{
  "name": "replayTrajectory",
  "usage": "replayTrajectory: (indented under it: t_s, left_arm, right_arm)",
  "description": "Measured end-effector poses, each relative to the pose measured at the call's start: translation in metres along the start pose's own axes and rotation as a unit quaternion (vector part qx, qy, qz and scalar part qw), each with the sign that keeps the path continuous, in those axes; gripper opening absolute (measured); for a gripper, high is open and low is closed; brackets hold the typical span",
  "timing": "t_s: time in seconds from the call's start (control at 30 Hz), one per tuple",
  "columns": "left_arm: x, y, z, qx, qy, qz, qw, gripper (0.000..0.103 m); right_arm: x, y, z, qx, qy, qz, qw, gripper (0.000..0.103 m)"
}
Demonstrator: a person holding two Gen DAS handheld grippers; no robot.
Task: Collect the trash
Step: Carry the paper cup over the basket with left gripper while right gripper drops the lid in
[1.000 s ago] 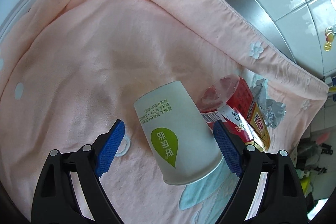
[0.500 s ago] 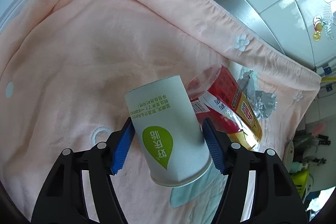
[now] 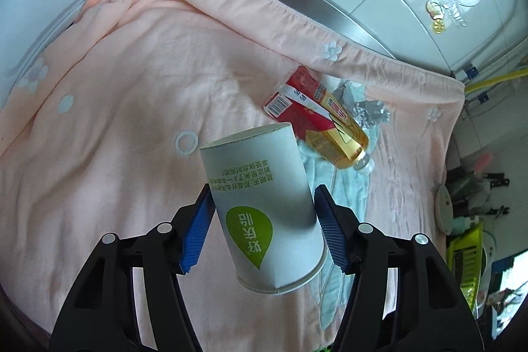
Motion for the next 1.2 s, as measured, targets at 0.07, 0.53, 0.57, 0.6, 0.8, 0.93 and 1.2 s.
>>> replayTrajectory:
  t_s: [0.07, 0.53, 0.57, 0.6, 0.8, 0.93, 1.2]
  left_arm:
    - [-0.013, 0.001, 0.013, 0.005, 0.009, 0.001, 0.9999, 0.06]
    - [-0.093, 0.008, 0.094, 0.029, 0.042, 0.027, 0.9983, 0.06]
    - [-0.098, 0.01, 0.1, 0.033, 0.044, 0.03, 0.998, 0.06]
    - [-0.102, 0.012, 0.106, 0.037, 0.044, 0.035, 0.9977, 0.06]
    - [-0.125, 0.026, 0.144, 0.066, 0.045, 0.05, 0.9955, 0.06]
    - [-0.133, 0.036, 0.167, 0.083, 0.043, 0.06, 0.9938, 0.06]
    - [-0.127, 0.053, 0.202, 0.116, 0.022, 0.066, 0.9908, 0.06]
  right_arm:
    - [-0.004, -0.008, 0.011, -0.009, -0.003, -0.006, 1.0, 0.091]
    - [-0.016, -0.053, 0.079, -0.051, -0.028, -0.027, 0.998, 0.091]
    - [-0.016, -0.053, 0.083, -0.05, -0.03, -0.029, 0.998, 0.091]
    - [-0.017, -0.053, 0.088, -0.048, -0.032, -0.031, 0.998, 0.091]
    - [-0.023, -0.055, 0.11, -0.04, -0.04, -0.046, 0.997, 0.092]
    - [-0.03, -0.061, 0.118, -0.045, -0.039, -0.058, 0.997, 0.093]
    - [-0.054, -0.06, 0.126, -0.041, -0.02, -0.057, 0.997, 0.093]
Point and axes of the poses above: each gripper's, at about its wrist camera, not at the fingertips, and x roughly the way its jaws point, y to its right, z to its underside, the point moved 2 cm from there along x, roughly the way its jaws point, and after that the axes turned 4 degrees about -y, right-handed, at the moved point
